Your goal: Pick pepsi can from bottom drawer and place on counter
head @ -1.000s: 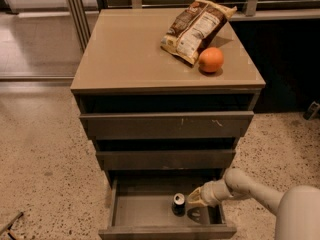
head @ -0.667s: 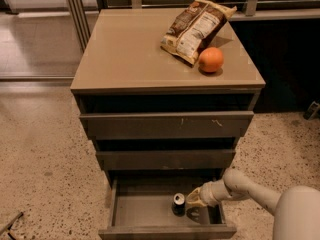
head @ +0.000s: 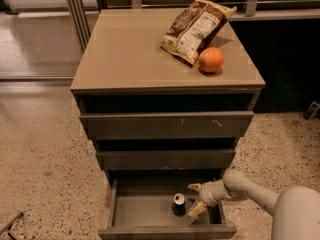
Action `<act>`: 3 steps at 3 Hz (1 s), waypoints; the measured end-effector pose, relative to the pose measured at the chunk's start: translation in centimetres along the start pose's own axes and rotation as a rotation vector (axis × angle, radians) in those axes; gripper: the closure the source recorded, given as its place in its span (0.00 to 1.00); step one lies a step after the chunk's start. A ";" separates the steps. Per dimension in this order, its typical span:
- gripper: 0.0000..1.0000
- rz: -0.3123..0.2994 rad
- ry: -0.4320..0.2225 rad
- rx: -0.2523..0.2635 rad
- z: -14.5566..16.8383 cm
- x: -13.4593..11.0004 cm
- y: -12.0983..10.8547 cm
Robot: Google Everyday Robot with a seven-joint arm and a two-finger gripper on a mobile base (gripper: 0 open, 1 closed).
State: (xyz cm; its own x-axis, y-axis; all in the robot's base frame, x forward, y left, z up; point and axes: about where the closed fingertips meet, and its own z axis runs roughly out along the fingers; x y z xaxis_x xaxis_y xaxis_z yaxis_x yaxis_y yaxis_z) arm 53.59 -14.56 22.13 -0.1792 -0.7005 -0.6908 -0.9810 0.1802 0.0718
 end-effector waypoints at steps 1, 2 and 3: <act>0.00 0.000 0.000 0.000 0.0 0.0 0.0; 0.00 -0.017 -0.018 0.013 0.7 0.0 -0.2; 0.00 -0.046 -0.053 0.043 2.0 -0.4 -1.0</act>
Offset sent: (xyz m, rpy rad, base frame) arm 0.0084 0.0056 -0.0090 0.0268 -0.0623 -0.0011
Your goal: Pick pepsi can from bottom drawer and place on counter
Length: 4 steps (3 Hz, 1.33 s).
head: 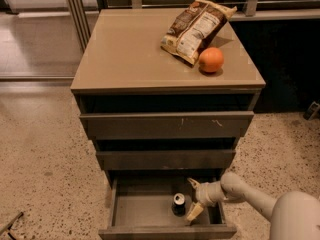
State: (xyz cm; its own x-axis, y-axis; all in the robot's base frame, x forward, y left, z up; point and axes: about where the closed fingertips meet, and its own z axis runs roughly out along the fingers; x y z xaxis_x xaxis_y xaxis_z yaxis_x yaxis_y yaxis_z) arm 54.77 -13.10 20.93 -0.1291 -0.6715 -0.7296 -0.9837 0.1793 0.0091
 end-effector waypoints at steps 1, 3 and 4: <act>0.08 -0.015 -0.024 0.013 1.3 0.0 -0.7; 0.08 0.016 -0.033 -0.022 4.4 1.8 -1.0; 0.27 0.017 -0.033 -0.021 4.4 1.8 -1.1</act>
Offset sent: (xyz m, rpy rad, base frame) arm 0.0213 0.0127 -0.0453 0.0386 0.0030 -0.0110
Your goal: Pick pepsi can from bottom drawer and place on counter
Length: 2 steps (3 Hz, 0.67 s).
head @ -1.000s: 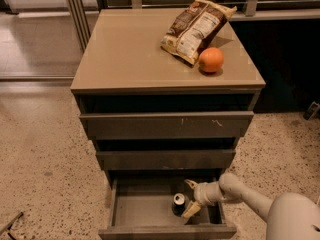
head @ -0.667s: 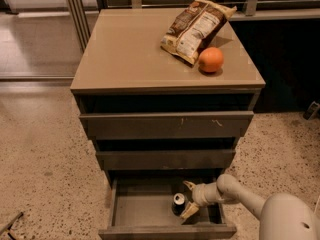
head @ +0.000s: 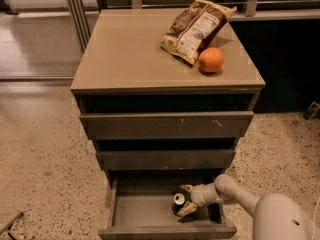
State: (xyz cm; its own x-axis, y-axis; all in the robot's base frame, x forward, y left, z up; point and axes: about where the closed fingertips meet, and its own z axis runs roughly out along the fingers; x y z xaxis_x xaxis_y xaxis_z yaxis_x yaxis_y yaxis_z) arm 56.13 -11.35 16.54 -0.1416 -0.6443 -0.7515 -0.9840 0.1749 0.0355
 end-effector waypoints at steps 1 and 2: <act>0.50 0.000 0.000 0.000 0.0 0.0 0.0; 0.73 0.000 0.000 0.000 0.0 0.0 0.0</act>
Offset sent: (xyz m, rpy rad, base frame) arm 0.0000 0.0000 0.0000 0.0000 0.0000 0.0000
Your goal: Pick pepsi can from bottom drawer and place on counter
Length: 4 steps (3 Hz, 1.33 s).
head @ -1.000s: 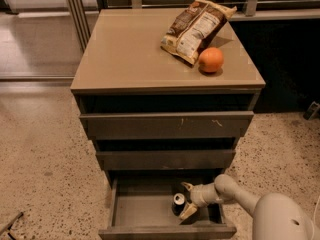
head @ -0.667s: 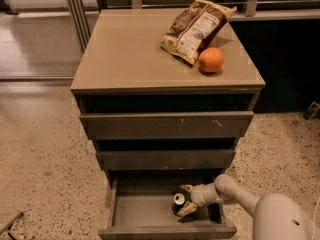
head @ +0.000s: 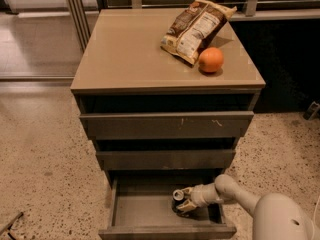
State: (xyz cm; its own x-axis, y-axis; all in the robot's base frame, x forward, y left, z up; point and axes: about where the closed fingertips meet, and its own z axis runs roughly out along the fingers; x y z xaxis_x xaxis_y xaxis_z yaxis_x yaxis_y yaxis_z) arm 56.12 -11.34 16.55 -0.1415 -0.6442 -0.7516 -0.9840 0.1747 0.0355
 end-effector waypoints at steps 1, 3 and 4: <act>0.96 -0.008 -0.007 -0.005 0.0 -0.6 0.4; 1.00 -0.064 -0.026 0.000 -4.6 -6.9 2.5; 1.00 -0.093 -0.024 -0.014 -8.8 -12.9 3.9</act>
Offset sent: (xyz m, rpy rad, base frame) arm -0.0275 0.0150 0.0778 0.0324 -0.0503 0.0571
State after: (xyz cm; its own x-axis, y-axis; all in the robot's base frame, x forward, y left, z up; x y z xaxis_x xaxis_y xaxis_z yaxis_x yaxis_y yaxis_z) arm 53.20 -8.84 32.18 -0.0470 -0.6388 -0.7679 -0.9941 0.1048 -0.0264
